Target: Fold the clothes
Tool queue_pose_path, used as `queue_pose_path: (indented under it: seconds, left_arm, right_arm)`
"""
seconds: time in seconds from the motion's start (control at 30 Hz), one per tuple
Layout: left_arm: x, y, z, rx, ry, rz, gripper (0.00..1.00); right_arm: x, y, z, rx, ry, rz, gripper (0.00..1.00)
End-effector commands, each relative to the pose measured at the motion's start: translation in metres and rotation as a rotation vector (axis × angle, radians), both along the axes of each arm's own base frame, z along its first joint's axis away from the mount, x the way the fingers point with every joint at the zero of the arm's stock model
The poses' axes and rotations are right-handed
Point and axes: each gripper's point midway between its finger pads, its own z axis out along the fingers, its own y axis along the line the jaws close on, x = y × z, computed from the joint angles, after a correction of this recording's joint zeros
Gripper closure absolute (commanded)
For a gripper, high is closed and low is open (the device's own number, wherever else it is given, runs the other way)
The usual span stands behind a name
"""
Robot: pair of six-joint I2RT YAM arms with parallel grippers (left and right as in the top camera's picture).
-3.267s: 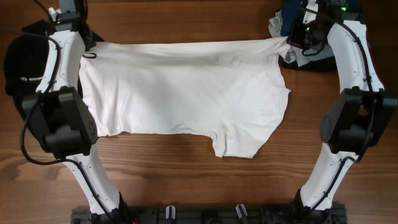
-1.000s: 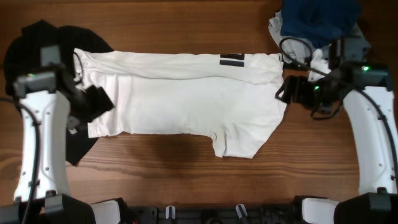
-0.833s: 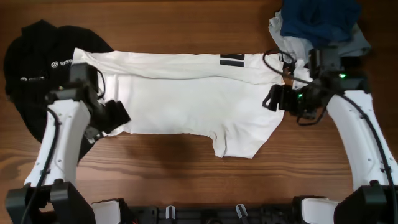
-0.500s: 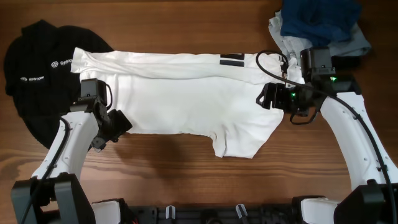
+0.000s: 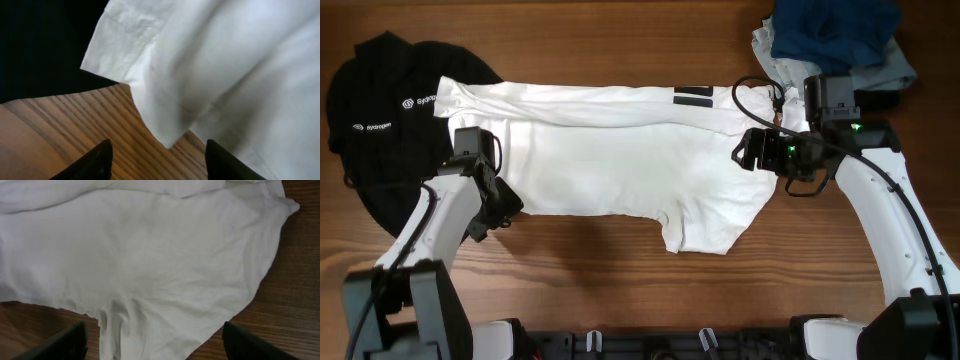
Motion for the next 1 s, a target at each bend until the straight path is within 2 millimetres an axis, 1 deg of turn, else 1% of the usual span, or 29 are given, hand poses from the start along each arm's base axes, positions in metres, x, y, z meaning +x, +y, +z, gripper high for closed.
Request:
queue_pose_path:
  seconds: [0.0, 0.07, 0.17, 0.33, 0.4, 0.5, 0.57, 0.6, 0.7, 0.73, 0.77, 0.8, 0.9, 0.93, 0.97]
  left_arm:
    - [-0.008, 0.016, -0.006, 0.098, 0.048, 0.016, 0.46]
    - [-0.008, 0.021, -0.005, 0.129, 0.051, 0.016, 0.48]
    - [-0.008, 0.027, -0.003, 0.16, 0.05, 0.022, 0.49]
    - [0.004, 0.035, -0.003, 0.16, -0.014, 0.068, 0.49]
    - [0.019, 0.028, -0.005, 0.113, -0.079, 0.087, 0.49]
    - [0.031, 0.02, -0.008, 0.056, -0.125, 0.084, 0.5]
    - [0.033, 0.018, -0.009, 0.044, -0.13, 0.083, 0.53]
    - [0.033, 0.018, -0.01, 0.044, -0.128, 0.083, 0.56]
    - [0.03, 0.018, -0.01, 0.044, -0.117, 0.082, 0.73]
    - [0.03, 0.018, -0.01, 0.044, -0.113, 0.082, 0.83]
    - [0.028, 0.018, -0.011, 0.047, -0.105, 0.082, 0.86]
    - [0.026, 0.018, -0.011, 0.051, -0.099, 0.081, 0.89]
    - [0.02, 0.021, -0.01, 0.069, -0.071, 0.079, 0.9]
    - [0.017, 0.022, -0.01, 0.076, -0.059, 0.079, 0.96]
    - [0.014, 0.023, -0.01, 0.085, -0.048, 0.08, 0.96]
  right_arm:
    - [0.0, -0.001, -0.003, -0.009, 0.002, -0.011, 0.13]
    - [-0.001, -0.001, -0.007, -0.009, 0.003, -0.011, 0.13]
    - [-0.003, -0.001, -0.013, -0.009, 0.008, -0.011, 0.13]
    - [-0.003, -0.001, -0.016, -0.009, 0.007, -0.011, 0.13]
    - [-0.002, -0.001, -0.016, -0.009, 0.001, -0.011, 0.13]
    - [-0.001, -0.001, -0.016, -0.009, -0.001, -0.01, 0.13]
    - [-0.001, -0.002, -0.016, -0.015, -0.001, -0.012, 0.13]
    - [-0.001, -0.003, -0.016, -0.02, -0.001, -0.015, 0.13]
    - [-0.001, -0.004, -0.017, -0.027, -0.002, -0.016, 0.13]
    - [-0.001, -0.004, -0.017, -0.027, -0.002, -0.017, 0.13]
    - [-0.001, -0.004, -0.017, -0.027, -0.002, -0.017, 0.13]
    - [-0.001, -0.004, -0.017, -0.027, -0.002, -0.017, 0.13]
    - [-0.001, -0.004, -0.017, -0.027, -0.002, -0.017, 0.13]
    - [-0.001, -0.004, -0.017, -0.027, -0.002, -0.017, 0.13]
    - [-0.001, -0.004, -0.017, -0.027, -0.002, -0.016, 0.13]
